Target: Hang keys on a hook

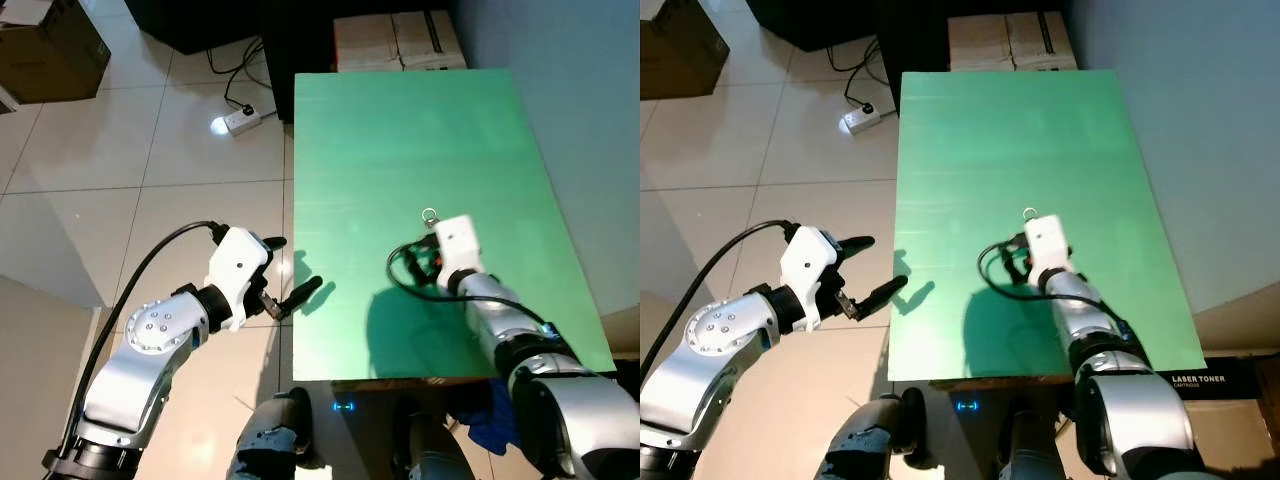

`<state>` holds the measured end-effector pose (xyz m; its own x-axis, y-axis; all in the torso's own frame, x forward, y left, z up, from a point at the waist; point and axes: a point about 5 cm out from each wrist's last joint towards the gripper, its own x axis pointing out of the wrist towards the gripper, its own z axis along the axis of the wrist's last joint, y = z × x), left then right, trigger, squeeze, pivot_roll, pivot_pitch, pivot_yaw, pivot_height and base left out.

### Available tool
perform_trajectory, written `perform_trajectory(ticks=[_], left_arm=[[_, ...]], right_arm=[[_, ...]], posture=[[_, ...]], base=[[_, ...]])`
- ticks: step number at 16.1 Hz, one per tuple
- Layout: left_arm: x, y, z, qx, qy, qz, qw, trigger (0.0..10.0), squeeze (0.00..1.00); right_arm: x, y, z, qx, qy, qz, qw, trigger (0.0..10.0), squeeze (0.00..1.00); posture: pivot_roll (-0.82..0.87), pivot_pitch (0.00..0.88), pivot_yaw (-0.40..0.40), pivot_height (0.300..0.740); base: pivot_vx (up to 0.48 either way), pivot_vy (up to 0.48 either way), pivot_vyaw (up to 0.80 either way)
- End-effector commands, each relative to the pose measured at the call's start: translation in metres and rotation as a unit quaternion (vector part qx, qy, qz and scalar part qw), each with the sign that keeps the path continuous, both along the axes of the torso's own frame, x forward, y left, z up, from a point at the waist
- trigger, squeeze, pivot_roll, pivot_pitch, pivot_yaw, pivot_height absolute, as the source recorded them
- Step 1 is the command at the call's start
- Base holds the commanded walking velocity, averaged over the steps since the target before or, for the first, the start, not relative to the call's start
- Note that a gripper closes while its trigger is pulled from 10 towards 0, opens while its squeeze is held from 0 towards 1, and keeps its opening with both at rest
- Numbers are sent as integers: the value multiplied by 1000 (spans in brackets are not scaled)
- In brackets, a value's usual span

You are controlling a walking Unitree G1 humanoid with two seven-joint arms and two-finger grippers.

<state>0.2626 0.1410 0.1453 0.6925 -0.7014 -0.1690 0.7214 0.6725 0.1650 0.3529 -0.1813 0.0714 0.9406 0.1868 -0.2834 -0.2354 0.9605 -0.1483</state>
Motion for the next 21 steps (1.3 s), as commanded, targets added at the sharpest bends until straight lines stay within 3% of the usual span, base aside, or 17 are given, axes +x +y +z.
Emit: perform_trajectory(ticks=[1, 6, 8, 11, 16, 17, 18, 19, 21], left_arm=[[-1, 3, 4, 0, -4, 0, 1000, 10000, 0], [-2, 12, 23, -5, -22, 8, 1000, 10000, 0], [-5, 23, 32, 9, -27, 14, 1000, 10000, 0], [-12, 30, 38, 17, -22, 6, 1000, 10000, 0], [-15, 21, 41, 8, -16, -16, 1000, 10000, 0], [-14, 20, 41, 8, -14, -17, 1000, 10000, 0], [-13, 19, 41, 7, -13, -19, 1000, 10000, 0], [-13, 16, 40, 4, -9, -25, 1000, 10000, 0], [-14, 14, 39, 3, -4, -35, 999, 10000, 0]], right_arm=[[2, -5, 5, 6, -16, -13, 1000, 10000, 0], [4, -22, 8, -32, 2, -51, 998, 10000, 0], [3, -25, 5, -41, 13, -66, 997, 10000, 0], [3, -25, 5, -38, 15, -79, 996, 10000, 0], [-3, -14, -9, -7, 57, -47, 997, 10000, 0], [-6, -14, -14, -5, 76, -45, 996, 3608, 0], [-7, -14, -17, -14, 86, -42, 995, 3608, 0], [-11, -17, -22, -29, 102, -45, 993, 0, 0], [-11, -22, -22, -24, 108, -61, 992, 0, 0]], posture=[[356, 322, 95, 740], [424, 336, 93, 740], [491, 338, 111, 740], [512, 338, 130, 740], [493, 323, 135, 740], [484, 318, 137, 740], [476, 315, 138, 740], [467, 308, 140, 740], [460, 303, 143, 740]], base=[[0, 0, 0], [0, 0, 0], [0, 0, 0], [0, 0, 0], [0, 0, 0], [0, 0, 0], [0, 0, 0], [0, 0, 0], [0, 0, 0]])
